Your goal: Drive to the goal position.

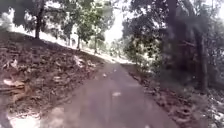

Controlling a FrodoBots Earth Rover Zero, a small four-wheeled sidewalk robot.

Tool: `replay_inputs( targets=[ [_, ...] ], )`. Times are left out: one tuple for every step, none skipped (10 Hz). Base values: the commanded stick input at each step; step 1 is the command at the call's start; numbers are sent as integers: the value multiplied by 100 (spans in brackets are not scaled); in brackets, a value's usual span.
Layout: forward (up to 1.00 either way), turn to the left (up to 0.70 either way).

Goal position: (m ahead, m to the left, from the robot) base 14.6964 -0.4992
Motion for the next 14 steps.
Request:
replay_inputs(
  targets=[
    [100,0],
    [100,0],
    [100,0],
    [100,0],
    [100,0],
    [100,0],
    [100,0],
    [100,0],
    [100,0],
    [100,0],
    [100,0],
    [100,0],
    [100,0],
    [100,0]
  ],
)
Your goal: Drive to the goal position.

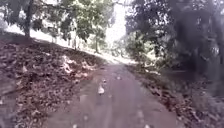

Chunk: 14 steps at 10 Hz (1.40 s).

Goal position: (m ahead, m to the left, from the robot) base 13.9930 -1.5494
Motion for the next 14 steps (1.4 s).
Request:
replay_inputs(
  targets=[
    [100,0],
    [100,0],
    [100,0],
    [100,0],
    [100,0],
    [100,0],
    [100,0],
    [100,0],
    [100,0],
    [100,0],
    [100,0],
    [100,0],
    [100,0],
    [100,0]
  ],
)
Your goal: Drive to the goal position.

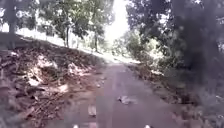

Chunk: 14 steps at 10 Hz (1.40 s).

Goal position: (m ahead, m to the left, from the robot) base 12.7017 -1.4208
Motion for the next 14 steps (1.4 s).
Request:
replay_inputs(
  targets=[
    [100,0],
    [100,0],
    [100,0],
    [100,0],
    [100,0],
    [100,0],
    [100,0],
    [100,0],
    [100,0],
    [100,0],
    [100,0],
    [100,0],
    [100,0],
    [100,0]
  ],
)
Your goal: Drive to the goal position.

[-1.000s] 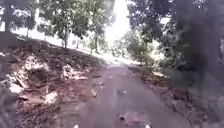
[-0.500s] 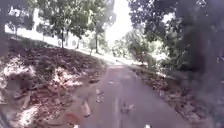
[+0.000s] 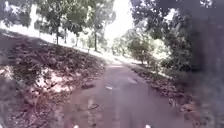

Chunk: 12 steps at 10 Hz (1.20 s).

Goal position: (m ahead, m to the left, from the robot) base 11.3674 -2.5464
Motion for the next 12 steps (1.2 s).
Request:
replay_inputs(
  targets=[
    [100,0],
    [100,0],
    [100,0],
    [100,0],
    [100,0],
    [100,0],
    [100,0],
    [100,0],
    [100,0],
    [100,0],
    [100,0],
    [100,0]
  ],
)
